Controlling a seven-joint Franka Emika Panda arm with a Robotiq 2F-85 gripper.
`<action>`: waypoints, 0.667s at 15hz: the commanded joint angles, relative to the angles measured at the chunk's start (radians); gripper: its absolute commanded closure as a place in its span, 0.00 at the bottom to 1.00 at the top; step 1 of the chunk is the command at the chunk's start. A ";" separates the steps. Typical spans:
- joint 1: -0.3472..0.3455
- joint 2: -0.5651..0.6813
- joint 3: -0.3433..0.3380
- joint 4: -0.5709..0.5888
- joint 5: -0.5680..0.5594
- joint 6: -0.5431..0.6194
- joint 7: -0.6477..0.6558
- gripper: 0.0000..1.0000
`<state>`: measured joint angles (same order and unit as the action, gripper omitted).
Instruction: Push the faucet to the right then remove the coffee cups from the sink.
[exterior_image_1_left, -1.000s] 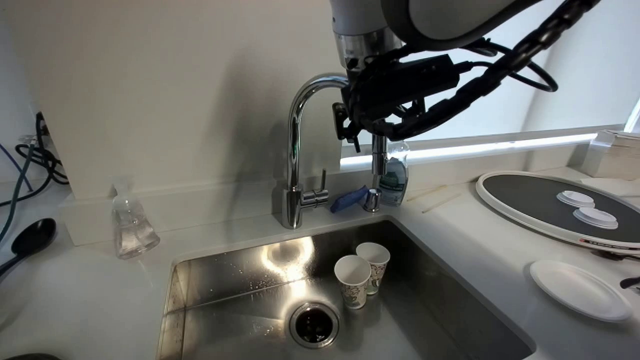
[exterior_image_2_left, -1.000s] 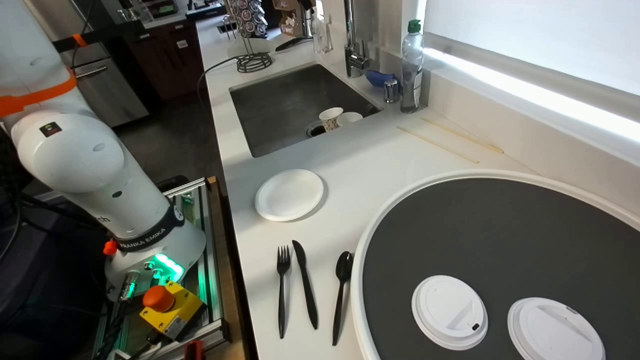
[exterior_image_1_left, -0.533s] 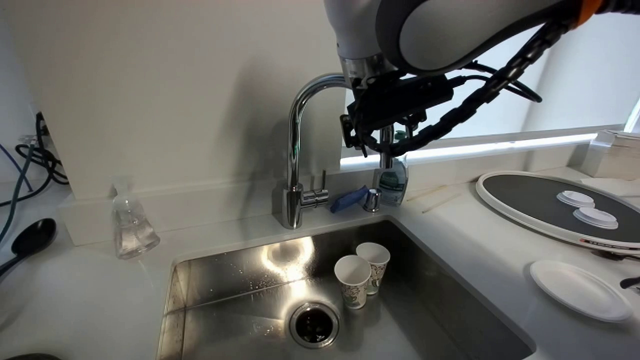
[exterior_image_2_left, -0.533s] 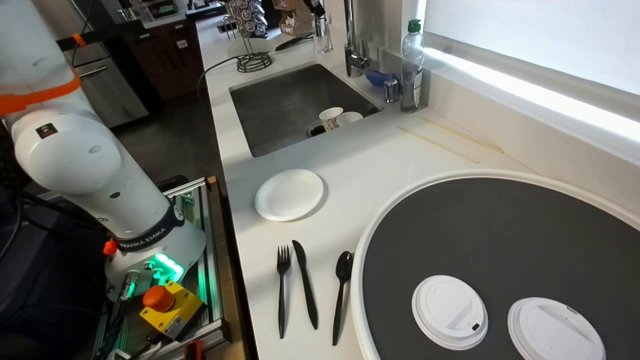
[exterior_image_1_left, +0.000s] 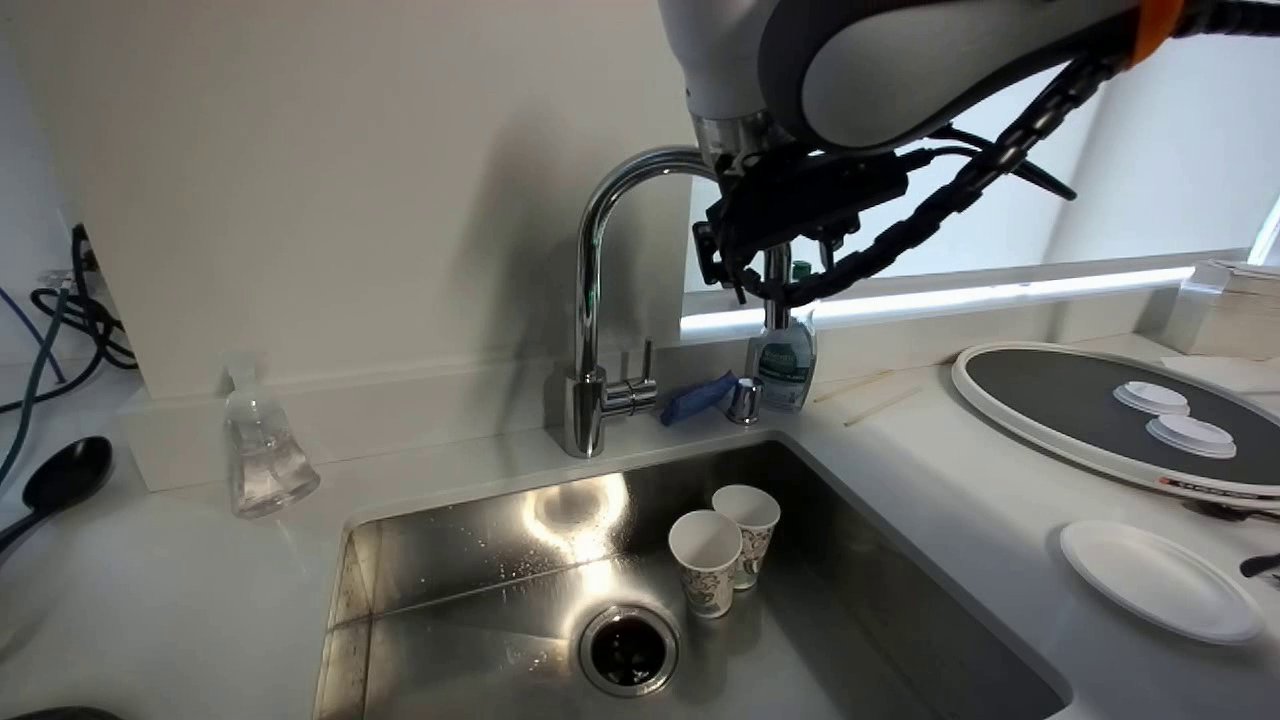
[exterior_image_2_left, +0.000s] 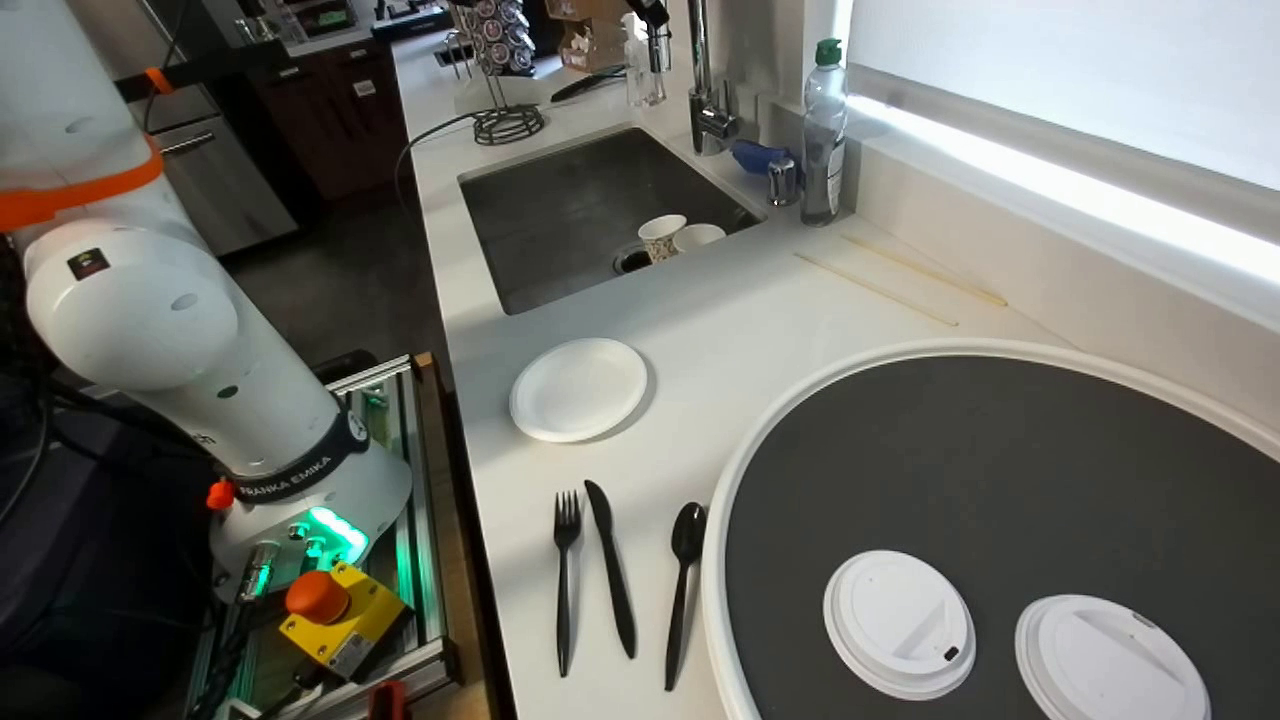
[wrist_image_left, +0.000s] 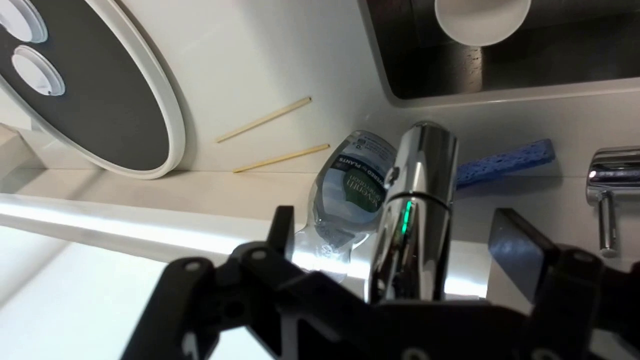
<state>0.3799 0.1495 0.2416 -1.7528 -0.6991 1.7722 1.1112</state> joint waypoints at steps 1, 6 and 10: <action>-0.013 0.027 -0.001 0.017 -0.032 0.026 0.002 0.00; -0.015 0.050 -0.006 0.040 -0.045 0.028 0.002 0.00; -0.011 0.058 -0.008 0.060 -0.041 0.019 0.000 0.00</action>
<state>0.3713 0.1898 0.2337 -1.7169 -0.7256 1.7757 1.1112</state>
